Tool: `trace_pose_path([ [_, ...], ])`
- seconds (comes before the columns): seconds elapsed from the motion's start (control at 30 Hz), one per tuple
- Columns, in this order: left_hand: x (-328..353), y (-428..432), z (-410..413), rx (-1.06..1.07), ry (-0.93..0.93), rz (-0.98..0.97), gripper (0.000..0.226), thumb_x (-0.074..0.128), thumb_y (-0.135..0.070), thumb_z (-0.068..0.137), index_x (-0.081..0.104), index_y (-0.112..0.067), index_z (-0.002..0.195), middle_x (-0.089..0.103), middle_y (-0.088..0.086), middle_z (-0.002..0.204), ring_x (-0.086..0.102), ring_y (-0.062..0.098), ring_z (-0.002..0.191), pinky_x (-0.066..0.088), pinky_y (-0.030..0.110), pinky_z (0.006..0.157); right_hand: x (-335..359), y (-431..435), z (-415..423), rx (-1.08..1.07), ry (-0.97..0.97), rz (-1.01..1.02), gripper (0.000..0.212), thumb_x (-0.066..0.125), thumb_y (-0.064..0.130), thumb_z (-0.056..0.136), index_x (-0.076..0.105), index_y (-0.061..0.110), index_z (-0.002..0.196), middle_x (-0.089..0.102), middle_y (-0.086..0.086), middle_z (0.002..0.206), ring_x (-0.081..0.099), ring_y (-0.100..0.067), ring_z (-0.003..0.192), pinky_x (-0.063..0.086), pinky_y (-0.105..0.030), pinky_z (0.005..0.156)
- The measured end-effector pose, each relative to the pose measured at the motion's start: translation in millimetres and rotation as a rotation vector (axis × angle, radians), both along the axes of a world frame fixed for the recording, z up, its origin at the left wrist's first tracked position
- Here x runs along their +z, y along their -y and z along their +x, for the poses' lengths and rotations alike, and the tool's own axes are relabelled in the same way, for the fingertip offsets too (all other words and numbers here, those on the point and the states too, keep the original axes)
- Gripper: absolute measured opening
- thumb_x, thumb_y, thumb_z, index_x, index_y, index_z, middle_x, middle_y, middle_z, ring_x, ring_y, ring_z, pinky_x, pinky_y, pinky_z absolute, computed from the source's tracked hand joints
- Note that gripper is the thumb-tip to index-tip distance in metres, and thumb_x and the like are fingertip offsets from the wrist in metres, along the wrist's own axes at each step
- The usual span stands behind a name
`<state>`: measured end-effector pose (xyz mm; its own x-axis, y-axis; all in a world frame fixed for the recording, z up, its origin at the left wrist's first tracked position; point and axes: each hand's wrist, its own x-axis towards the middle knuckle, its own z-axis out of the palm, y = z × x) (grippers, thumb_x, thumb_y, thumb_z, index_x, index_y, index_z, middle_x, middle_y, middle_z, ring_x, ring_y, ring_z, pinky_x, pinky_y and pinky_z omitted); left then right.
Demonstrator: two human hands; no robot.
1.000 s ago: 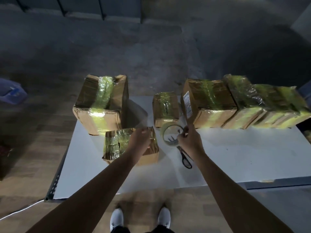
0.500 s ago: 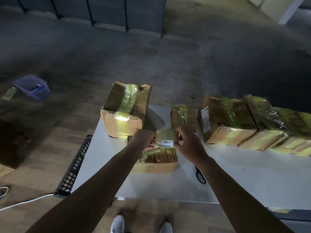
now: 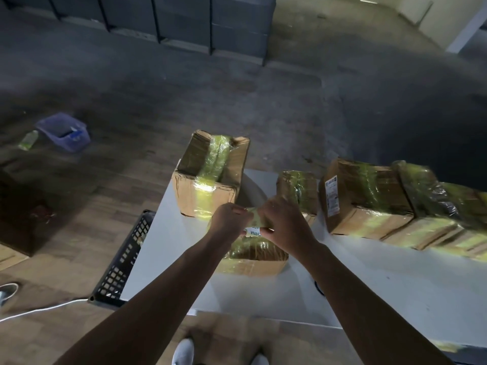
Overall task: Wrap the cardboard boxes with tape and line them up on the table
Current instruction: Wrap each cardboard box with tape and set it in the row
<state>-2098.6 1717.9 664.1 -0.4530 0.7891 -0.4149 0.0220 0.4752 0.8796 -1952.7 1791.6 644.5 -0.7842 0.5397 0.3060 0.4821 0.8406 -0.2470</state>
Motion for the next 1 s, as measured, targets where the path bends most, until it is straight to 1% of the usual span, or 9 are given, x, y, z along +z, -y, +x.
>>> trace_pose_path([
  [0.1,-2.7,2.0,-8.1,0.031,0.104,0.014,0.015,0.066,0.002,0.084,0.067,0.001,0.099,0.066,0.010,0.075,0.064,0.018,0.065,0.058,0.024,0.059,-2.1,-1.7,-1.5,0.005,-0.045,-0.019,0.037,0.081,0.016,0.066,0.057,0.012,0.094,0.057,-0.004,0.094,0.053,-0.026,0.091,0.048,-0.041,0.076],
  [0.27,-2.9,5.7,-21.9,0.044,0.373,0.032,0.023,0.062,0.002,0.090,0.060,0.013,0.110,0.064,0.013,0.076,0.064,0.016,0.063,0.052,0.019,0.053,-12.1,-5.1,5.7,-0.034,-0.130,-0.469,0.060,0.075,0.025,0.079,0.045,0.025,0.130,0.052,0.009,0.115,0.056,-0.007,0.102,0.053,-0.018,0.075],
  [0.37,-5.6,11.9,-31.9,-0.014,0.446,0.005,0.025,0.056,0.002,0.092,0.057,0.018,0.112,0.065,0.007,0.062,0.065,0.013,0.057,0.050,0.019,0.052,-20.3,-8.4,10.6,-0.118,-0.029,-0.560,0.045,0.072,0.022,0.082,0.054,0.018,0.123,0.061,0.000,0.108,0.063,-0.019,0.098,0.058,-0.029,0.071],
  [0.5,-12.8,16.7,-38.6,0.023,0.392,-0.012,0.042,0.068,-0.018,0.090,0.057,0.017,0.111,0.055,-0.006,0.047,0.054,0.006,0.044,0.044,0.018,0.047,-17.2,-6.8,0.3,-0.003,-0.074,-0.480,0.046,0.073,0.017,0.080,0.056,0.015,0.123,0.059,0.006,0.109,0.058,-0.014,0.099,0.053,-0.023,0.073],
  [0.57,-16.6,16.3,-43.2,0.077,0.369,0.009,0.041,0.071,-0.019,0.088,0.061,0.015,0.109,0.055,-0.005,0.049,0.054,0.007,0.047,0.045,0.019,0.049,-10.1,-4.7,-7.3,0.018,-0.120,-0.576,0.046,0.072,0.016,0.082,0.053,0.023,0.124,0.057,0.013,0.107,0.058,-0.009,0.096,0.055,-0.024,0.070],
  [0.67,-19.1,16.3,-49.9,0.146,0.328,0.023,0.033,0.072,-0.017,0.087,0.064,0.010,0.105,0.062,0.008,0.069,0.059,0.015,0.061,0.051,0.022,0.053,-2.1,-3.4,-13.7,0.002,-0.141,-0.726,0.047,0.071,0.014,0.081,0.051,0.037,0.117,0.057,0.019,0.104,0.058,-0.002,0.098,0.057,-0.026,0.070],
  [0.77,-22.5,19.5,-54.2,0.174,0.238,0.008,0.026,0.073,-0.017,0.086,0.066,0.006,0.097,0.067,0.013,0.079,0.064,0.018,0.067,0.051,0.019,0.049,4.4,-3.7,-19.6,0.047,-0.080,-0.637,0.048,0.072,0.017,0.078,0.054,0.036,0.118,0.059,0.020,0.099,0.059,0.000,0.090,0.054,-0.022,0.065],
  [0.87,-30.0,24.2,-63.2,0.235,0.184,0.010,0.018,0.074,-0.014,0.085,0.066,0.002,0.088,0.066,0.009,0.072,0.064,0.015,0.062,0.050,0.017,0.048,11.3,-7.8,-30.1,0.090,0.087,-0.441,0.049,0.074,0.027,0.078,0.056,0.026,0.124,0.065,0.011,0.100,0.061,-0.006,0.080,0.053,-0.023,0.064],
  [1.0,-41.9,32.2,-75.6,0.257,0.158,0.001,0.016,0.075,-0.015,0.084,0.065,-0.003,0.079,0.063,0.009,0.070,0.063,0.017,0.063,0.053,0.022,0.054,14.2,-10.2,-40.6,0.155,0.330,-0.158,0.037,0.072,0.040,0.080,0.061,0.021,0.109,0.066,0.006,0.081,0.060,-0.009,0.066,0.047,-0.025,0.058],
])
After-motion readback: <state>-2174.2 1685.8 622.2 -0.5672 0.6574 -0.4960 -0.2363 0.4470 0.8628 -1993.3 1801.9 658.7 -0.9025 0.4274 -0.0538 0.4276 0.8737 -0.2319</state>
